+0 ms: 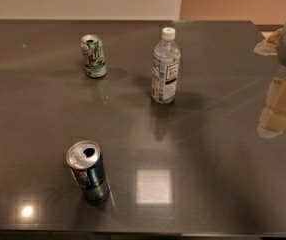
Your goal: Pick redbull can
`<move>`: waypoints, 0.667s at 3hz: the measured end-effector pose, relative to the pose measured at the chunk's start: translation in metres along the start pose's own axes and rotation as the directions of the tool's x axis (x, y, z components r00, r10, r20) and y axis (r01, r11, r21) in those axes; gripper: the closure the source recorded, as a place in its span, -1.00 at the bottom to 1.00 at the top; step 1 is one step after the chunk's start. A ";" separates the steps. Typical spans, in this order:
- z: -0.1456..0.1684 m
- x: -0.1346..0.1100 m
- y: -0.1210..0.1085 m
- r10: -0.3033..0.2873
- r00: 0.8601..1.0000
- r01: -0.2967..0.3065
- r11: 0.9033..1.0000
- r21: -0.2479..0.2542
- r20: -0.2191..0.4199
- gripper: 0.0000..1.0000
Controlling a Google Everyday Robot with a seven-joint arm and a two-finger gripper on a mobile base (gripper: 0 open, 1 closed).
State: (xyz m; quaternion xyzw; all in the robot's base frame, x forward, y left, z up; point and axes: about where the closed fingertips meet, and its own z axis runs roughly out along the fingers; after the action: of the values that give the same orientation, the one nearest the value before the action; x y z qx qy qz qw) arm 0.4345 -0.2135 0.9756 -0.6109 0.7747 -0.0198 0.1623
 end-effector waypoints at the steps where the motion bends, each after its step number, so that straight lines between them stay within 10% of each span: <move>1: 0.001 0.000 0.016 -0.036 0.998 0.037 0.999 -0.021 0.045 -1.00; 2: 0.015 -0.004 0.039 -0.078 0.991 0.084 0.995 -0.055 0.108 -1.00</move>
Offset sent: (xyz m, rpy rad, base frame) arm -0.0526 0.0301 -0.0494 0.1544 0.0572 0.1895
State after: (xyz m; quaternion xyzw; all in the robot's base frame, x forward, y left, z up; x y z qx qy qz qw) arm 0.4028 -0.1970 0.9538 -0.6465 0.7399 0.0291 0.1836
